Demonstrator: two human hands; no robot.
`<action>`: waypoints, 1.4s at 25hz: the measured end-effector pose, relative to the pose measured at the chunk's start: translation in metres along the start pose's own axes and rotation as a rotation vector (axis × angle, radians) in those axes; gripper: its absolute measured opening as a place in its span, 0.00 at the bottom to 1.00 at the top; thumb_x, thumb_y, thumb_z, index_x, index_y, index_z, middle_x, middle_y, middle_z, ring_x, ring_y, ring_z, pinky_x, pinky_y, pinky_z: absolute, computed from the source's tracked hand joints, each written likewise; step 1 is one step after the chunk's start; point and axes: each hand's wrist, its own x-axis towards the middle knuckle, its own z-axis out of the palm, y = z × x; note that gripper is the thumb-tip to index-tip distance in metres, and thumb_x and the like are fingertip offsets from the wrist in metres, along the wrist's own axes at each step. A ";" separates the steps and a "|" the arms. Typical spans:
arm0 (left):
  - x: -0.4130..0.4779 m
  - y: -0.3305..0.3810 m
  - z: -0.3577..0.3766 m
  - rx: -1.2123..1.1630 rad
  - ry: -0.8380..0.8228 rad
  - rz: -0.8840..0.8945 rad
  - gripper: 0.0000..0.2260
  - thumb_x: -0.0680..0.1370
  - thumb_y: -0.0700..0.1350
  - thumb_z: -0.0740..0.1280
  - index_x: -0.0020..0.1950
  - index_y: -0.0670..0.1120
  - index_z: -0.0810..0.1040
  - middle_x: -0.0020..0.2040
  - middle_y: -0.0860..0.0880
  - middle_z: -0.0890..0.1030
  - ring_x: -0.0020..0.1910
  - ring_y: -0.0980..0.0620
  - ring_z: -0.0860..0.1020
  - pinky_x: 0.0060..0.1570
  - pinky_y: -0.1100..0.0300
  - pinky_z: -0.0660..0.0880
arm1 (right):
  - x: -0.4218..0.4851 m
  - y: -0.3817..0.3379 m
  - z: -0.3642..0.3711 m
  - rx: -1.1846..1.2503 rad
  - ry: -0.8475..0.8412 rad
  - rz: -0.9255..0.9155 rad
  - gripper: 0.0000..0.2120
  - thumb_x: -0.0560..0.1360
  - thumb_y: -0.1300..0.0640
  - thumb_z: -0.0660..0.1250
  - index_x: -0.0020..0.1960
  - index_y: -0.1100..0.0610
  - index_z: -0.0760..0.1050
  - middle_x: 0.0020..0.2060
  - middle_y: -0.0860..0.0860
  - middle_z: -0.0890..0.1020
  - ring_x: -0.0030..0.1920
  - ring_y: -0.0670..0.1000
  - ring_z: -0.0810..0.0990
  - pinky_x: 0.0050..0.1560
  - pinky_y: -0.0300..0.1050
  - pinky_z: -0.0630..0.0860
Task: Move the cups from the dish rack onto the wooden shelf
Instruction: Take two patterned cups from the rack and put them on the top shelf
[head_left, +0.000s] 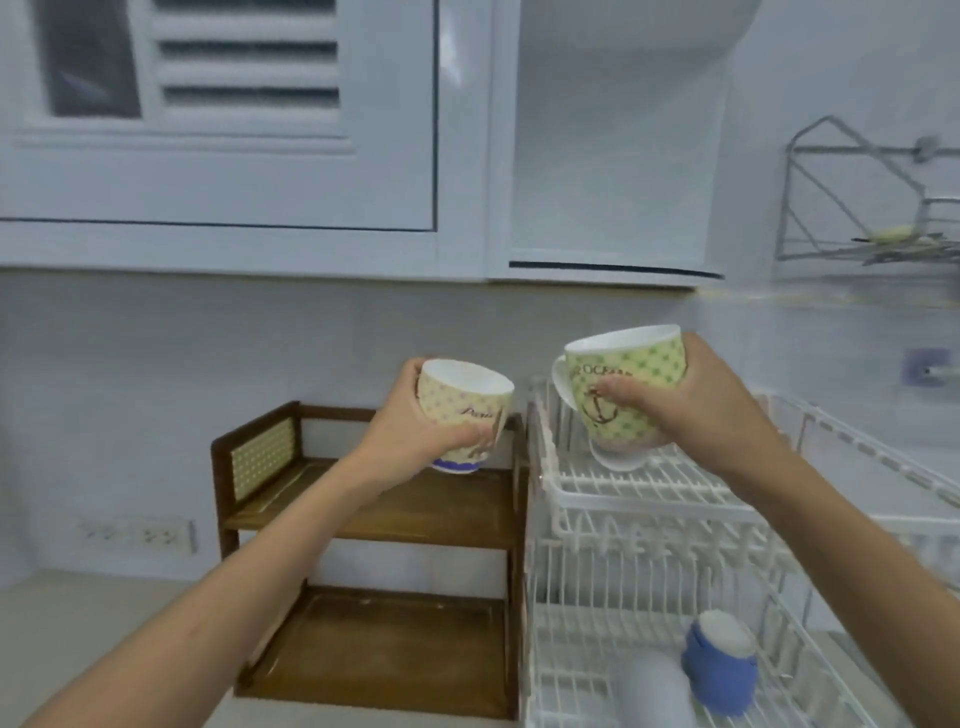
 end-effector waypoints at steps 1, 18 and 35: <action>-0.004 -0.016 -0.017 0.019 0.001 -0.027 0.35 0.64 0.43 0.79 0.64 0.50 0.65 0.54 0.55 0.77 0.52 0.59 0.78 0.42 0.68 0.77 | -0.004 -0.011 0.018 0.008 -0.029 -0.001 0.37 0.52 0.32 0.73 0.55 0.48 0.72 0.47 0.47 0.83 0.47 0.50 0.83 0.45 0.53 0.82; 0.010 -0.185 -0.132 0.207 0.264 -0.306 0.43 0.57 0.52 0.81 0.67 0.49 0.65 0.54 0.51 0.75 0.55 0.48 0.76 0.52 0.52 0.78 | 0.019 0.024 0.300 0.044 -0.043 0.414 0.36 0.57 0.38 0.77 0.57 0.56 0.72 0.49 0.52 0.82 0.47 0.51 0.81 0.44 0.46 0.81; 0.051 -0.248 -0.112 0.190 0.252 -0.275 0.39 0.60 0.54 0.79 0.67 0.50 0.66 0.62 0.48 0.77 0.61 0.47 0.75 0.63 0.49 0.73 | 0.055 0.084 0.373 0.056 -0.003 0.456 0.42 0.58 0.41 0.79 0.63 0.53 0.63 0.59 0.53 0.77 0.59 0.55 0.75 0.52 0.46 0.73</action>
